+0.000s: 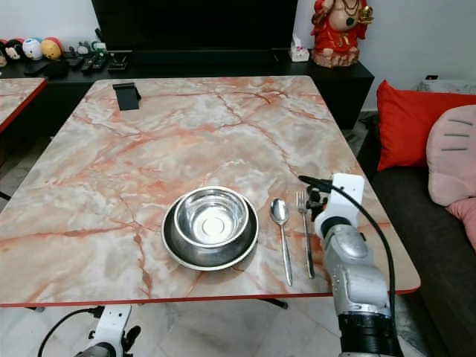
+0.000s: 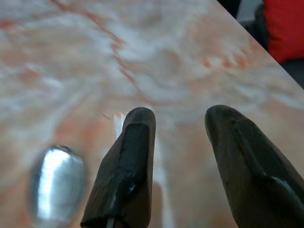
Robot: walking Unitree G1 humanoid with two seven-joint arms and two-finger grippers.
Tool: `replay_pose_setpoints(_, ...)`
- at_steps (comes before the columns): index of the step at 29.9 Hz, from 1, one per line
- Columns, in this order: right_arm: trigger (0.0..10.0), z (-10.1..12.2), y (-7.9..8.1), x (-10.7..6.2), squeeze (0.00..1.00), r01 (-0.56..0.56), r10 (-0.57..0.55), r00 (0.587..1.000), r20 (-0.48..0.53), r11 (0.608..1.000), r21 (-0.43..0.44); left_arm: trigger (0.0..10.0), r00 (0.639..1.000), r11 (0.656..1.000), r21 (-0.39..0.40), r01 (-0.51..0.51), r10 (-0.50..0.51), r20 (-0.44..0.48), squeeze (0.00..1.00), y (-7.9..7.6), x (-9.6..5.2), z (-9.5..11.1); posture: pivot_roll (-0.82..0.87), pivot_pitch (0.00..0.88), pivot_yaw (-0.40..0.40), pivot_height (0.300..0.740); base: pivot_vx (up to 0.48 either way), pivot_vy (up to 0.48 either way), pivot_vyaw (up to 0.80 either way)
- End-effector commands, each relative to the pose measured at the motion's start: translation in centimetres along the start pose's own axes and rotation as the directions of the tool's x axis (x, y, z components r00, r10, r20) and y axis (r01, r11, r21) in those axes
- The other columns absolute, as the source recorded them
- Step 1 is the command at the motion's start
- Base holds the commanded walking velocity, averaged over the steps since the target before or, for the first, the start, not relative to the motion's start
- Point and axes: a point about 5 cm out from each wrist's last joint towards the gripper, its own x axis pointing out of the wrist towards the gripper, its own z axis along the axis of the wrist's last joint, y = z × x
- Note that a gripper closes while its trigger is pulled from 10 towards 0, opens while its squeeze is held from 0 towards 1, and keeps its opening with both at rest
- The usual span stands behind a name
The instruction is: Setting the table
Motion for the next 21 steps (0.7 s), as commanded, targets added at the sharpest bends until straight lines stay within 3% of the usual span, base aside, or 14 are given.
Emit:
replay_pose_setpoints(1,10.0,-0.7,-0.2,0.3,0.00,-0.010,0.010,0.999,-0.049,1.000,-0.010,10.0,1.000,1.000,0.000,0.005,-0.005,-0.015,0.00,0.0,0.0,-0.3,-0.05,0.000,-0.006,0.740,0.000,0.000,0.00)
replay_pose_setpoints(3,10.0,-1.6,-0.7,0.8,0.00,-0.021,0.016,0.995,-0.099,0.999,-0.046,10.0,1.000,1.000,-0.001,0.006,-0.006,-0.018,0.00,-0.1,-0.1,-0.3,-0.05,0.000,-0.008,0.740,0.000,0.000,0.00)
replay_pose_setpoints(13,10.0,-1.7,-2.5,1.7,0.00,0.012,-0.024,0.990,-0.138,0.996,-0.090,10.0,1.000,1.000,-0.005,0.003,-0.003,-0.025,0.00,0.0,-0.1,-0.4,-0.04,0.000,-0.008,0.740,0.000,0.000,0.00)
replay_pose_setpoints(21,10.0,-2.1,-2.6,1.9,0.00,-0.013,-0.002,0.987,-0.158,0.996,-0.090,10.0,1.000,1.000,-0.004,0.003,-0.004,-0.028,0.00,0.1,-0.1,-0.5,-0.05,0.000,-0.007,0.740,0.000,0.000,0.00)
